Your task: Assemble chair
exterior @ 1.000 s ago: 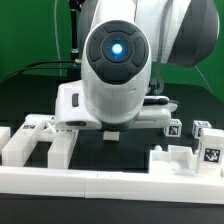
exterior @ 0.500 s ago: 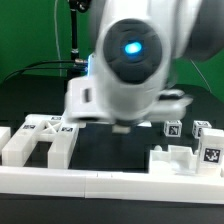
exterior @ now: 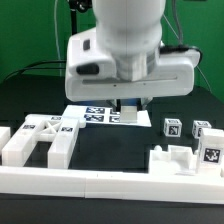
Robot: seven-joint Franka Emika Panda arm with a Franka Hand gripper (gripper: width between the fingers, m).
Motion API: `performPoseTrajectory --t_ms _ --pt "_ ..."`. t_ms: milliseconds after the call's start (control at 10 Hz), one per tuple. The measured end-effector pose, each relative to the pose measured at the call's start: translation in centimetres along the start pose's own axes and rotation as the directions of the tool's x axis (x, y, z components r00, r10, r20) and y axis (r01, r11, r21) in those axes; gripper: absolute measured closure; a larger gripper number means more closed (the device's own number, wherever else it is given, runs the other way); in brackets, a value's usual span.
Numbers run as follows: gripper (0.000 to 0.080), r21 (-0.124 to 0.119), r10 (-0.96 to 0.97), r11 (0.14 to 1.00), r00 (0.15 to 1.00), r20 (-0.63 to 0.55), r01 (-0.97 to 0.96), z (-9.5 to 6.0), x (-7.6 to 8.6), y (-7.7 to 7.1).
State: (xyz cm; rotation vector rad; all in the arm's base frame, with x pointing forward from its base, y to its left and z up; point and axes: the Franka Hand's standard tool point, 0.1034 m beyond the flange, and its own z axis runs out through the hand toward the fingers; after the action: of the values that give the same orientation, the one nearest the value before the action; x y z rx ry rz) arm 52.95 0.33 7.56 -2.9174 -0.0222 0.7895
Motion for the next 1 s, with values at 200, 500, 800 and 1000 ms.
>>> performPoseTrajectory --t_ms 200,500,800,1000 --pt "0.0525 0.004 -0.002 1.000 0.994 -0.106 0.002 -1.6 0.2 -1.1" --pt "0.0525 -0.003 0.008 1.000 0.953 -0.304 -0.009 -6.6 0.8 -4.5" --pt "0.0525 -0.010 0.034 0.999 0.876 -0.481 -0.044 -6.7 1.0 -3.8" --pt "0.0525 -0.054 -0.018 0.998 0.806 -0.592 -0.017 -7.8 1.9 -4.9"
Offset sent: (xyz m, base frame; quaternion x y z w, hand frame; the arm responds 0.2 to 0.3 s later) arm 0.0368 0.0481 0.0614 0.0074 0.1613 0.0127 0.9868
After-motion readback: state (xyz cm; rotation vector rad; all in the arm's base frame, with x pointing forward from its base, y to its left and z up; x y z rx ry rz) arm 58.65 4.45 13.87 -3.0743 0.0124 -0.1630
